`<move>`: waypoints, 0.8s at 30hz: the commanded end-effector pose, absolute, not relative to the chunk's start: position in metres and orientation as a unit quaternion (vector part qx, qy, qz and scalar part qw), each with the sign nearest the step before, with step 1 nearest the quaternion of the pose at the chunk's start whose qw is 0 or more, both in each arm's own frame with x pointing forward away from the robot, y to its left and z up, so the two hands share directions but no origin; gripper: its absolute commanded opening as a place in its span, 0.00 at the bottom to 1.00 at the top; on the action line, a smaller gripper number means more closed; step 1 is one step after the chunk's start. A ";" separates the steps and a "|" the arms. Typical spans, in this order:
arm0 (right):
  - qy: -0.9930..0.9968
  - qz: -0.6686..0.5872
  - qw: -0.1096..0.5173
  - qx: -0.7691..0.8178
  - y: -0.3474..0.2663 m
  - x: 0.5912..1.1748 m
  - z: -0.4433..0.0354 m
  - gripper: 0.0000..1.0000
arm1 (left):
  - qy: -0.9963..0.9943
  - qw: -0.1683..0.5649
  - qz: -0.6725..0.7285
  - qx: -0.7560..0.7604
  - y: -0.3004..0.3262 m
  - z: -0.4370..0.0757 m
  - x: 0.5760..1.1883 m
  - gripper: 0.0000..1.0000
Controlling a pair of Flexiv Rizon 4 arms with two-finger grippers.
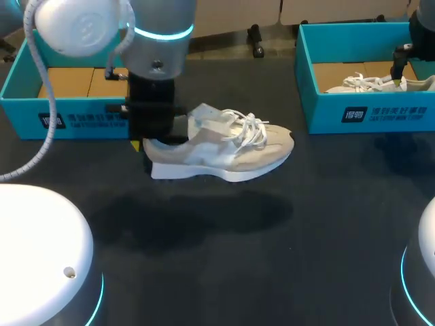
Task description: Take the shoe out of the shoebox, open the shoe tongue, remove and reinsert the insole, then place the shoe into the shoebox
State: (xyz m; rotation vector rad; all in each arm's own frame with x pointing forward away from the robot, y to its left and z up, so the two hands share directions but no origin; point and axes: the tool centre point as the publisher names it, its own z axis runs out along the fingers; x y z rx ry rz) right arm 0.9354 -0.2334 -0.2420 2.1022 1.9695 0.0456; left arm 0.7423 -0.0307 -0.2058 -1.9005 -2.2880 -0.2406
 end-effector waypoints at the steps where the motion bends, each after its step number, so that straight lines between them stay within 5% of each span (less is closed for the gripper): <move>1: 0.677 0.017 0.131 0.724 -0.233 0.935 -0.242 1.00 | -0.770 0.075 -0.075 -0.629 -0.035 -0.213 0.737 0.00; 24: 0.677 0.017 0.131 0.724 -0.233 0.935 -0.242 1.00 | -0.771 0.074 -0.094 -0.625 -0.054 -0.314 0.733 0.00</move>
